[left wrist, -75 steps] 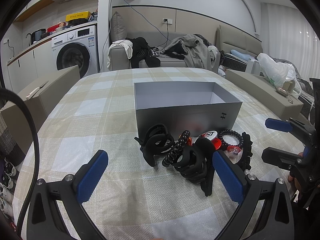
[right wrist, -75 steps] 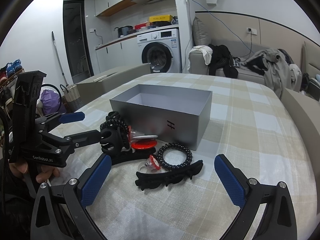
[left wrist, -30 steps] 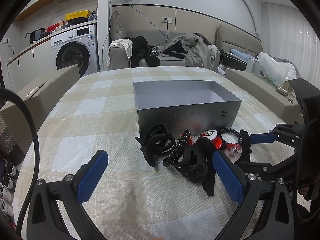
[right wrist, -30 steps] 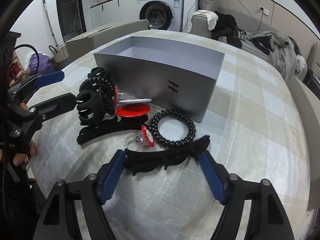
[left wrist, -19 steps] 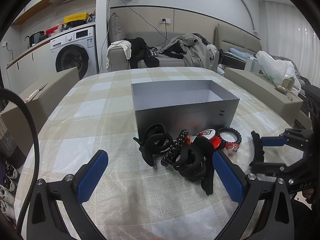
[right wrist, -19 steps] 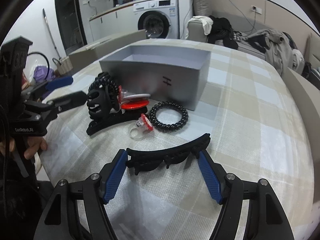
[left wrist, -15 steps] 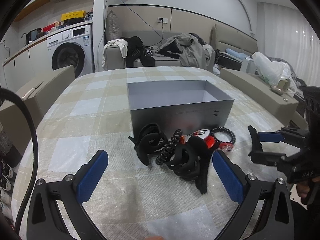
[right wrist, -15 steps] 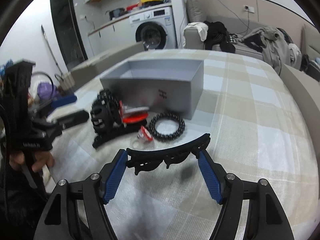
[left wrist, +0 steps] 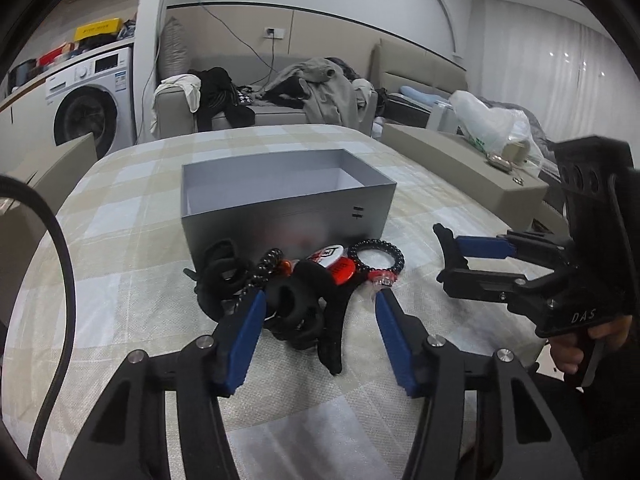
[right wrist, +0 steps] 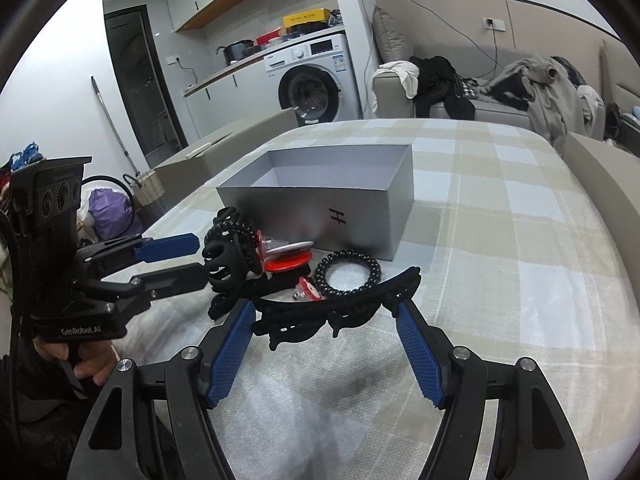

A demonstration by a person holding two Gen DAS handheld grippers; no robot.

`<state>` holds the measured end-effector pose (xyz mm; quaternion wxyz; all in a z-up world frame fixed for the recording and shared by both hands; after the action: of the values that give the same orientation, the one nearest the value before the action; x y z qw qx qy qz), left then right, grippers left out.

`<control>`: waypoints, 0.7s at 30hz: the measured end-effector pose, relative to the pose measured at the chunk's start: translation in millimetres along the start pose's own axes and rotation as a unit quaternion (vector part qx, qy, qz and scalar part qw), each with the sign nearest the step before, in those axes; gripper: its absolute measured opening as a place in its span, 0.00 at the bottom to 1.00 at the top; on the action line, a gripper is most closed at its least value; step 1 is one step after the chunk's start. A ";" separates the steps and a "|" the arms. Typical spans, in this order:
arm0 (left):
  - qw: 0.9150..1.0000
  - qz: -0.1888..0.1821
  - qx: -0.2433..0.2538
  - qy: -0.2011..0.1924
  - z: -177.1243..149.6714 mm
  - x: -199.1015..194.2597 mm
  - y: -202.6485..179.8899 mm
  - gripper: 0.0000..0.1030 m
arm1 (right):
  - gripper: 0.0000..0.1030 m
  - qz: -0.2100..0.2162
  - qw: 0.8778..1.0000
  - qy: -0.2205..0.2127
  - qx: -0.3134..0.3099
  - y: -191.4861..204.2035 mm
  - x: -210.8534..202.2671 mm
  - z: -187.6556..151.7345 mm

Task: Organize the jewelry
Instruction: 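Lift the black barrette with the right gripper while the left gripper grasps a black claw clip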

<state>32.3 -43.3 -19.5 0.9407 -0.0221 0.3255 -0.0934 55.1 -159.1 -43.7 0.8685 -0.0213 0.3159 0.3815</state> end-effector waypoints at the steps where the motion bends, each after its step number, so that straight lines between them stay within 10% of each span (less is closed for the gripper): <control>1: 1.000 0.002 0.001 0.004 -0.5 1.0 0.4 0.50 | 0.70 0.001 1.000 0.001 -0.001 0.1 0.1 -0.3; 13: 0.996 0.042 -0.031 0.077 -2.1 29.6 16.4 0.41 | 0.70 0.006 1.000 0.005 0.000 0.9 2.0 -1.2; 21: 0.997 0.035 -0.027 0.056 -6.9 15.7 12.1 0.41 | 0.70 0.007 1.000 0.001 -0.001 1.8 1.6 -1.7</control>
<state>42.1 -34.2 -35.7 0.9227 -0.0309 0.3806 -0.0526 53.8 -157.3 -45.6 0.8651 -0.0202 0.3170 0.3882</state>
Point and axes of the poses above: each gripper's, at about its wrist camera, not at the fingertips, and x roughly the way its jaws point, y to its left, z to its top, the point moved 4 cm from there along x, roughly the way its jaws point, and after that the axes turned 2 degrees about z, right-handed, at the moved point
